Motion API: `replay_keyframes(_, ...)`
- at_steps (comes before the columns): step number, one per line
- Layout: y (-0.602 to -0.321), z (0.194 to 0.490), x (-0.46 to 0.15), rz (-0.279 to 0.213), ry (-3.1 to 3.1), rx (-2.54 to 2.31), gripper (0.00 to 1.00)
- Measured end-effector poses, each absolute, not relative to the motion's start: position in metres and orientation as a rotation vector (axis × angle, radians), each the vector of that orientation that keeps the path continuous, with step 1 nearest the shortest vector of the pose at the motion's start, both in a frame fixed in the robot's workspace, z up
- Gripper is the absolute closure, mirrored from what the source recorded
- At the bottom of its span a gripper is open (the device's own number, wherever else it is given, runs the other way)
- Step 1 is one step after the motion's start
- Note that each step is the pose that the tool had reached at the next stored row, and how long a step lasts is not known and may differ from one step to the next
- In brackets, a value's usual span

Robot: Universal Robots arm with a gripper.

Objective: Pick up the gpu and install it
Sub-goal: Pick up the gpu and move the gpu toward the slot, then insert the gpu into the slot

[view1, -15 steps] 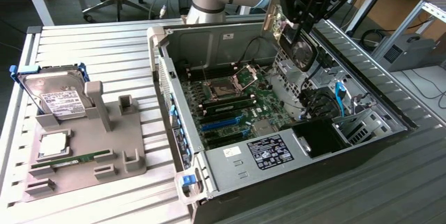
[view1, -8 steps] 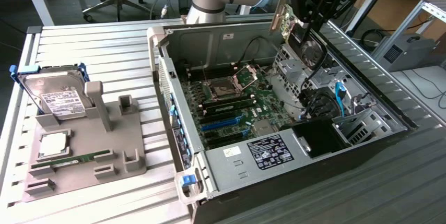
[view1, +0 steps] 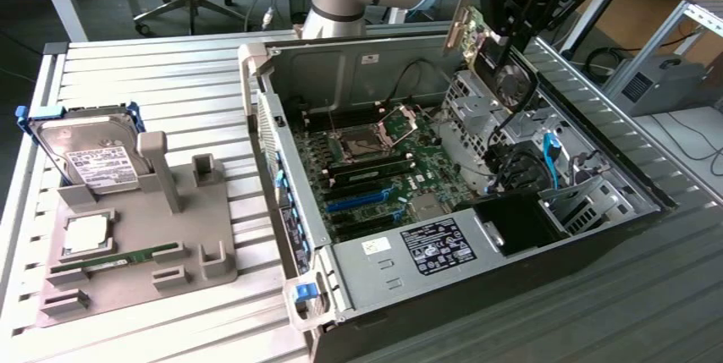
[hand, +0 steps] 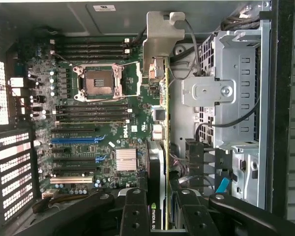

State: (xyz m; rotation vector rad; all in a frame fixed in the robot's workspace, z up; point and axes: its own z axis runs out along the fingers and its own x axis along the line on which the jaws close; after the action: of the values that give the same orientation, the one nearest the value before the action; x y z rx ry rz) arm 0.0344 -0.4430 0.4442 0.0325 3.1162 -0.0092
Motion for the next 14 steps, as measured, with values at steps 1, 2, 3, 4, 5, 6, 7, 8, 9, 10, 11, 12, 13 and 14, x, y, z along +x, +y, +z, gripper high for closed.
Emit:
replay_keyframes(1, -0.4430, 0.4442, 0.0345, -0.009, 3.116, 0.032, 0.73)
replay_keyframes(2, -0.4430, 0.4441, 0.0346, -0.009, 3.116, 0.032, 0.73)
replay_keyframes(3, -0.4430, 0.4442, 0.0345, -0.009, 3.116, 0.032, 0.73)
replay_keyframes(4, -0.4430, 0.4442, 0.0346, -0.009, 3.116, 0.032, 0.73)
replay_keyframes(5, -0.4430, 0.4441, 0.0346, -0.009, 3.116, 0.032, 0.73)
replay_keyframes(6, -0.4430, 0.4442, 0.0345, -0.009, 3.116, 0.032, 0.73)
replay_keyframes(7, -0.4430, 0.4441, 0.0346, -0.009, 3.116, 0.032, 0.73)
replay_keyframes(8, -0.4430, 0.4442, 0.0346, -0.009, 3.116, 0.032, 0.73)
replay_keyframes(9, -0.4430, 0.4441, 0.0345, -0.009, 3.116, 0.032, 0.73)
replay_keyframes(10, -0.4430, 0.4442, 0.0346, -0.009, 3.116, 0.032, 0.73)
replay_keyframes(11, -0.4430, 0.4442, 0.0346, -0.009, 3.116, 0.032, 0.73)
replay_keyframes(12, -0.4430, 0.4442, 0.0345, -0.009, 3.116, 0.032, 0.73)
replay_keyframes(13, -0.4430, 0.4442, 0.0346, -0.009, 3.116, 0.028, 0.73)
replay_keyframes(14, -0.4430, 0.4442, 0.0346, -0.009, 3.116, 0.022, 0.73)
